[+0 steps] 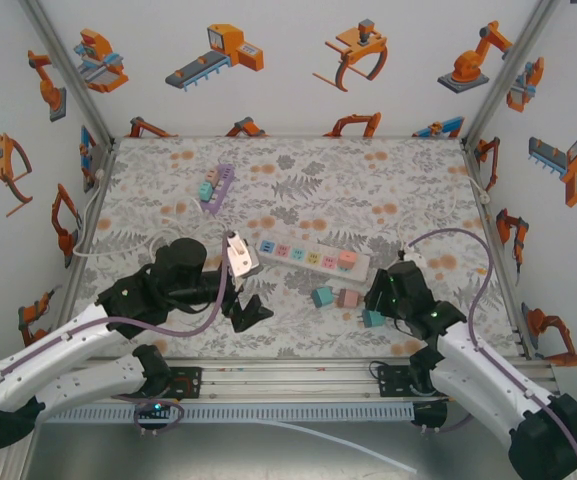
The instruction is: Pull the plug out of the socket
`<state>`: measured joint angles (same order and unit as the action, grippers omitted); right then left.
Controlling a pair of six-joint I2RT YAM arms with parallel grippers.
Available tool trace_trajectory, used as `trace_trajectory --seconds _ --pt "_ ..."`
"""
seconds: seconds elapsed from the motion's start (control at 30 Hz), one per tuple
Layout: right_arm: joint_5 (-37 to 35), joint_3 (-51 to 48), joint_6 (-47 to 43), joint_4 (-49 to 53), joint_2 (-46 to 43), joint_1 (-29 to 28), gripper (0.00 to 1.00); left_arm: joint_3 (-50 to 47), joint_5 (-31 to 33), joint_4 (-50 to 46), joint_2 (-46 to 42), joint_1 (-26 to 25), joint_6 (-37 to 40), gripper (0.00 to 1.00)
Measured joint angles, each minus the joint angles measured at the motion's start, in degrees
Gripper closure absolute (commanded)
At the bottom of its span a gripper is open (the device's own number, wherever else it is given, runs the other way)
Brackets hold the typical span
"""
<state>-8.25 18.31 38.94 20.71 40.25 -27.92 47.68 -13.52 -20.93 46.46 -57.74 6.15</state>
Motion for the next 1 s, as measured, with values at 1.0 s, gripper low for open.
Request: trace_trajectory --seconds 1.0 --pt "3.4 20.6 -48.0 -18.2 16.0 0.0 0.40 6.2 31.6 8.7 27.3 16.1 -32.9 0.03"
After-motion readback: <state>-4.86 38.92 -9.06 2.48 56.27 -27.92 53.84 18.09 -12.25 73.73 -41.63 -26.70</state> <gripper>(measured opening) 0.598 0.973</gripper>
